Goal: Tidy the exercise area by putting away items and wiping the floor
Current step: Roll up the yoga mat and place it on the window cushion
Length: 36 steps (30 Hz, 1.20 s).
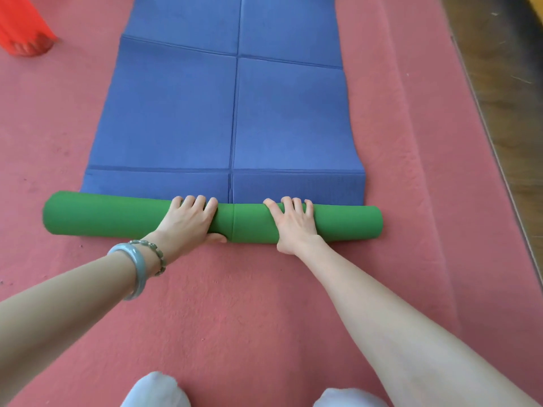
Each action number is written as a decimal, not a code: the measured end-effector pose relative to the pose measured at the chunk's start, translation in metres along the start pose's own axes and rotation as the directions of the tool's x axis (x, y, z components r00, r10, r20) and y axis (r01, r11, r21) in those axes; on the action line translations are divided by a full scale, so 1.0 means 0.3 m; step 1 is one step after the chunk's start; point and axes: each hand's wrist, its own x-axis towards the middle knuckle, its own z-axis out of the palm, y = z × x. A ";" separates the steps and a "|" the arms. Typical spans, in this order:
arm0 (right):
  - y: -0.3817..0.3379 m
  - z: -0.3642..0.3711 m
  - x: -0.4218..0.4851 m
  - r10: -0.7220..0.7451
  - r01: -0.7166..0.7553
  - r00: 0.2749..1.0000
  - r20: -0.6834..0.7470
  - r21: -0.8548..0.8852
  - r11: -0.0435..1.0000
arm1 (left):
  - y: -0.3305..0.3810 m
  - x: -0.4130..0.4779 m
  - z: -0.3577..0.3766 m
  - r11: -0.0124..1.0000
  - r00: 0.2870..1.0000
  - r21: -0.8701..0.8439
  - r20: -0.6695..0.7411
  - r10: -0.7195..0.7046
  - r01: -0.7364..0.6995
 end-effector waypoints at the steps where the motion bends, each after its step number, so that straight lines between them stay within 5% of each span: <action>1: 0.002 -0.003 0.006 -0.001 0.001 1.000 0.018 -0.001 1.000 | -0.008 0.004 0.004 1.000 1.000 -0.014 -0.020 0.018 -0.018; 10: 0.030 -0.066 0.071 0.002 -0.011 0.986 0.166 0.058 0.998 | -0.057 0.022 0.031 0.980 0.958 -0.062 -0.231 0.169 -0.187; 19: 0.046 -0.174 0.172 0.011 -0.059 0.892 0.452 0.091 0.994 | -0.090 0.094 0.049 0.971 0.960 -0.079 -0.188 0.209 -0.226; 27: 0.023 -0.137 0.095 0.070 -0.097 0.952 0.297 0.078 0.992 | -0.080 0.058 0.073 0.974 0.961 -0.134 -0.235 0.147 -0.182; 32: 0.073 -0.188 0.087 0.066 -0.200 0.942 0.329 0.394 0.897 | -0.043 0.024 0.082 0.985 0.968 -0.113 -0.228 0.104 -0.132; 36: 0.086 -0.204 0.115 0.037 -0.155 0.934 0.355 0.309 0.938 | -0.015 -0.016 0.087 0.990 0.972 -0.124 -0.233 0.037 -0.067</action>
